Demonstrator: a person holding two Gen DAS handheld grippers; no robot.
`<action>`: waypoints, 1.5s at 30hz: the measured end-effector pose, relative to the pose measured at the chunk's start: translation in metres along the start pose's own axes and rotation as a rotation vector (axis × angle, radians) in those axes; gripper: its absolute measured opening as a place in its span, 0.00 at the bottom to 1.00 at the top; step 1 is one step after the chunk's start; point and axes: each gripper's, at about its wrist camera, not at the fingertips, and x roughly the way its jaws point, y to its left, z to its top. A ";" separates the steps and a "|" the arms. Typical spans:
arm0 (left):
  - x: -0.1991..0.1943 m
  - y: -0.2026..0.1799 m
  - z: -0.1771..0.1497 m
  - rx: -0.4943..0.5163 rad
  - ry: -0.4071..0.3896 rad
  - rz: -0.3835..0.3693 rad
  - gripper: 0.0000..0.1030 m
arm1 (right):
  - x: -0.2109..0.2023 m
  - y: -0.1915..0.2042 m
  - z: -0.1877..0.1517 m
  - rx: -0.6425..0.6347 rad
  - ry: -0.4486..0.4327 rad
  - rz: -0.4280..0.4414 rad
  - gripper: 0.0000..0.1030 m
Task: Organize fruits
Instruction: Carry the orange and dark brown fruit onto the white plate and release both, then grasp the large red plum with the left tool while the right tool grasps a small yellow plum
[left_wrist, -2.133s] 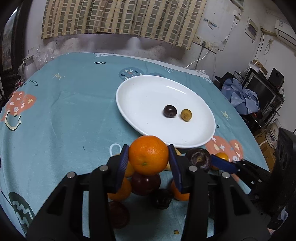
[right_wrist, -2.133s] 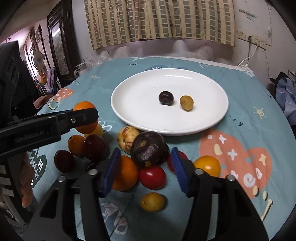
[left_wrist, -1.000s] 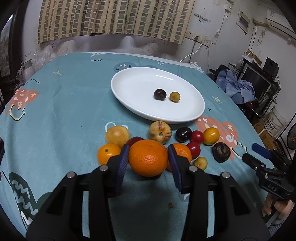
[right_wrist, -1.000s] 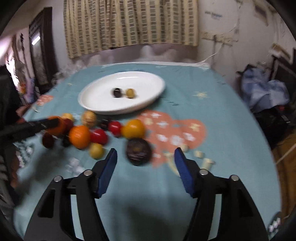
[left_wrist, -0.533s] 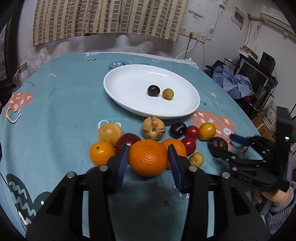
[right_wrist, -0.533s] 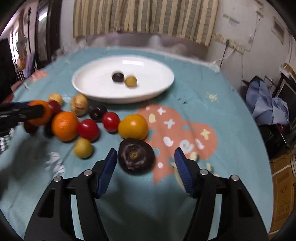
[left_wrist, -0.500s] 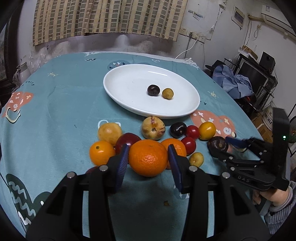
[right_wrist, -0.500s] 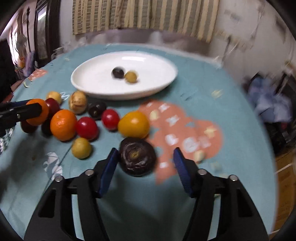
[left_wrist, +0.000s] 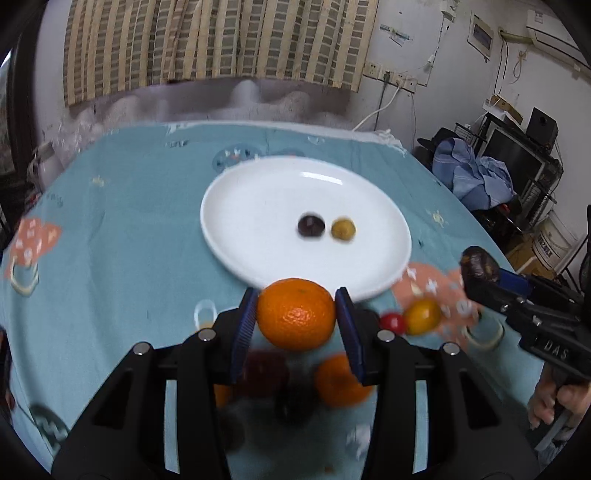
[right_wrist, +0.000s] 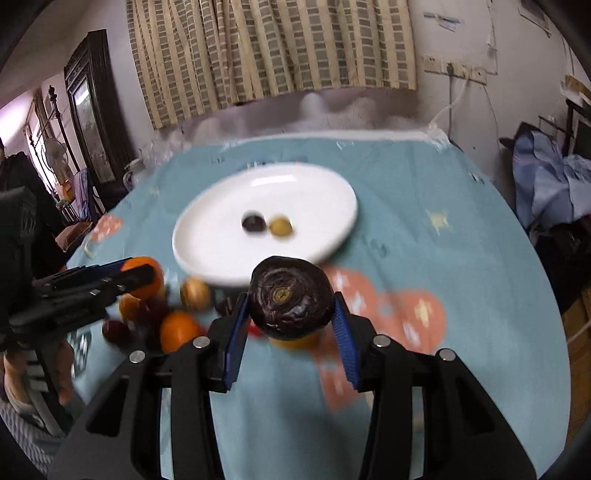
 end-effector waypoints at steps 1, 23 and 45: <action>0.006 -0.001 0.006 0.005 -0.002 0.004 0.43 | 0.013 0.004 0.010 0.009 0.006 0.016 0.43; -0.024 0.064 -0.042 -0.117 -0.046 0.157 0.79 | -0.030 -0.026 -0.036 0.234 -0.116 0.093 0.94; -0.014 0.058 -0.092 -0.028 0.131 0.091 0.47 | -0.019 -0.024 -0.038 0.211 -0.069 0.072 0.94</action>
